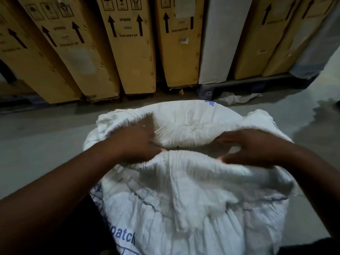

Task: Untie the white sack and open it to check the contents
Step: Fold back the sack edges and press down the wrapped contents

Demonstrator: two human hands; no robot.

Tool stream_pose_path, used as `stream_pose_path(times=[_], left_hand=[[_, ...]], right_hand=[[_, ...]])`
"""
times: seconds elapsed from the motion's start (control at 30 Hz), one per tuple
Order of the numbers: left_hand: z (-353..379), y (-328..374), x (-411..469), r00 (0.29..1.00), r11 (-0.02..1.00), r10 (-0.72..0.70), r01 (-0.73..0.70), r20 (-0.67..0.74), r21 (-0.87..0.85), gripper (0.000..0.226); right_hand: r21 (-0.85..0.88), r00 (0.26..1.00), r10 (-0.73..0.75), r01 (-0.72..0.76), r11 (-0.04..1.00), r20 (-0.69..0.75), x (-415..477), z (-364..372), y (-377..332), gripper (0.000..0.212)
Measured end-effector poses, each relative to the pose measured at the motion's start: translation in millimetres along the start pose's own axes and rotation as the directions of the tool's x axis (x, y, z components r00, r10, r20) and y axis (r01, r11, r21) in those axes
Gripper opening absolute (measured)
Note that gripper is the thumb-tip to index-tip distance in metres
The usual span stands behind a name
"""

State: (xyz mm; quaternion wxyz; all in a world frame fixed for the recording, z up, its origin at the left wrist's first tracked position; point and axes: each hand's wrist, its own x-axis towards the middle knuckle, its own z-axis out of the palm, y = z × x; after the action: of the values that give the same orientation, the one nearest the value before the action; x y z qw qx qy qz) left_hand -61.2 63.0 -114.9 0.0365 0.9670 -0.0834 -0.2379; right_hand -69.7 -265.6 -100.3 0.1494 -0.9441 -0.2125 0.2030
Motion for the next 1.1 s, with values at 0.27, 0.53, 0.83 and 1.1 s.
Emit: stream_pose_path(times=[0.27,0.53,0.83,1.1], left_hand=[[46.4,21.6,-128.9,0.974,0.947,0.219,-0.225,0.053,0.230,0.061],[74.3,49.8,-170.3,0.972,0.983,0.085,-0.118,0.221,0.142,0.052],[44.4,1.2,-44.1,0.897,0.938,-0.183,0.282,-0.402,0.202,0.125],[40.4,-61.8,-21.9,0.861,0.941,-0.286,0.169,-0.421,-0.293,0.092]], right_hand=[[0.066,0.932,-0.057,0.036,0.997,0.357,-53.7,37.0,-66.7,0.049],[-0.018,0.972,0.103,-0.102,0.995,0.211,-98.7,87.2,-106.0,0.030],[-0.339,0.909,-0.106,-0.042,0.940,-0.404,6.5,64.5,-80.0,0.091],[0.107,0.950,0.178,-0.155,0.982,-0.257,53.6,80.9,-39.8,0.048]])
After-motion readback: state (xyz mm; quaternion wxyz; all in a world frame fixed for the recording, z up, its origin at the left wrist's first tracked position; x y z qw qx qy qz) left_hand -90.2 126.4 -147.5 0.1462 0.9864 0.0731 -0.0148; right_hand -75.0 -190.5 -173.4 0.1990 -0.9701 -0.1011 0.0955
